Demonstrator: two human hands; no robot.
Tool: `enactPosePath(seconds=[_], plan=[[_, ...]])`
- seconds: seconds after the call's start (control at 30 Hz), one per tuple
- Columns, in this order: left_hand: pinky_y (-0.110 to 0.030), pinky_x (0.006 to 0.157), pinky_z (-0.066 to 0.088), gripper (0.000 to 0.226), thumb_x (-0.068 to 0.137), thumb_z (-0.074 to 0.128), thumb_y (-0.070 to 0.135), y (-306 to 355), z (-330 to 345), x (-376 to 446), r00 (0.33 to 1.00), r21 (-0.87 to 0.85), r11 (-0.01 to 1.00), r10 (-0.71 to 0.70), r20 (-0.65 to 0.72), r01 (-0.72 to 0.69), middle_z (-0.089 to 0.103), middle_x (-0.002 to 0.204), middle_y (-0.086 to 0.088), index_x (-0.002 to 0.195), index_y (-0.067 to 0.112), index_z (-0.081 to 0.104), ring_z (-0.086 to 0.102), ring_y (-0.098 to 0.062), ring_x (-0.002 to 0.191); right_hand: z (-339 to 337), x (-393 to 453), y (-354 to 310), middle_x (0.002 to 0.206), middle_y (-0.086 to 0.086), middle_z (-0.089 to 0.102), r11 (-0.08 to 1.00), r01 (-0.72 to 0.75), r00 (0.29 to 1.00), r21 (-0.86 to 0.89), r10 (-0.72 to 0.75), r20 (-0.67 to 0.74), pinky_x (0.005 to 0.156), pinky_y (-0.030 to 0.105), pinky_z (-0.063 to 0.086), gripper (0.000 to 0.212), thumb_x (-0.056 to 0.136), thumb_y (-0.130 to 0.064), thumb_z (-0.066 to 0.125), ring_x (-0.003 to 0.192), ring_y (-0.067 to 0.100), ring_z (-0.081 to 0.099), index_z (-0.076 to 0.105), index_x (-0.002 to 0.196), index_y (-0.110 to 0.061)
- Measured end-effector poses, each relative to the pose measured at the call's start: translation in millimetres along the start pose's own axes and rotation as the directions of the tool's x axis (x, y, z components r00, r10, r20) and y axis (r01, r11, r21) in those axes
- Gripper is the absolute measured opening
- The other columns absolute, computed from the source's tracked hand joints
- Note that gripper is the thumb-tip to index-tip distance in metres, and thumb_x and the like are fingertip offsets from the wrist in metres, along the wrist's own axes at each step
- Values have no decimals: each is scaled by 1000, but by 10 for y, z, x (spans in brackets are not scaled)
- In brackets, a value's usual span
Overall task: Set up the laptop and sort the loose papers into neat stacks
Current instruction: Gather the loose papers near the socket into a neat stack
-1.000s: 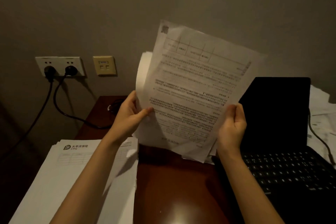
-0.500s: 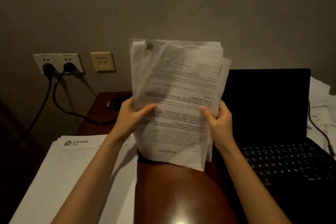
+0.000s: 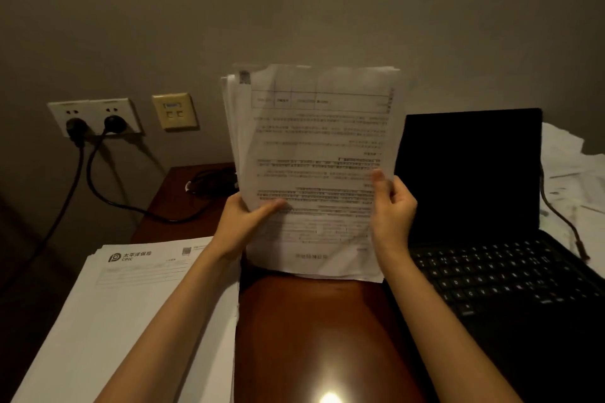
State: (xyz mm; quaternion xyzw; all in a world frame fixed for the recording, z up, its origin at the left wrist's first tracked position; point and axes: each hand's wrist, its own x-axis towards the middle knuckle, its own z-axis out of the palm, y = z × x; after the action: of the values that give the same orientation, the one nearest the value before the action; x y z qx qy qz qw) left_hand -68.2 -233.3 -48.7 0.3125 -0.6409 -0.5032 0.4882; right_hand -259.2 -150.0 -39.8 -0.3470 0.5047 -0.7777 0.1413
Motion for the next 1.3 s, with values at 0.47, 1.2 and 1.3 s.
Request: enactPosePath(seconds=[0.47, 1.2, 1.3], plan=[[-25, 78, 54, 15, 94, 54, 29, -164, 158, -99, 985, 235, 967, -127, 116, 97, 65, 106, 8, 108, 28, 58, 64, -16, 100, -199, -252, 227, 100, -21, 55, 981, -10, 994, -194, 30, 103, 73, 5, 48, 15, 101, -14, 42, 88, -13, 56, 51, 110, -21], [-25, 59, 57, 11, 95, 55, 21, 899, -1429, -1809, 851, 259, 861, -305, -428, 438, 74, 80, 1, 92, 18, 66, 71, -12, 69, 538, -1321, -446, 91, -8, 74, 859, -286, 556, -424, 509, 657, 57, 35, 55, 13, 91, -17, 59, 68, 16, 69, 71, 93, -13], [-33, 66, 57, 10, 93, 59, 23, 894, -1577, -2049, 809, 337, 784, -327, -489, 521, 73, 83, -3, 95, 16, 65, 71, -16, 73, 555, -1491, -403, 94, -6, 74, 821, -205, 413, -532, 566, 714, 38, 22, 38, 16, 90, -20, 62, 46, 18, 56, 72, 95, -8]])
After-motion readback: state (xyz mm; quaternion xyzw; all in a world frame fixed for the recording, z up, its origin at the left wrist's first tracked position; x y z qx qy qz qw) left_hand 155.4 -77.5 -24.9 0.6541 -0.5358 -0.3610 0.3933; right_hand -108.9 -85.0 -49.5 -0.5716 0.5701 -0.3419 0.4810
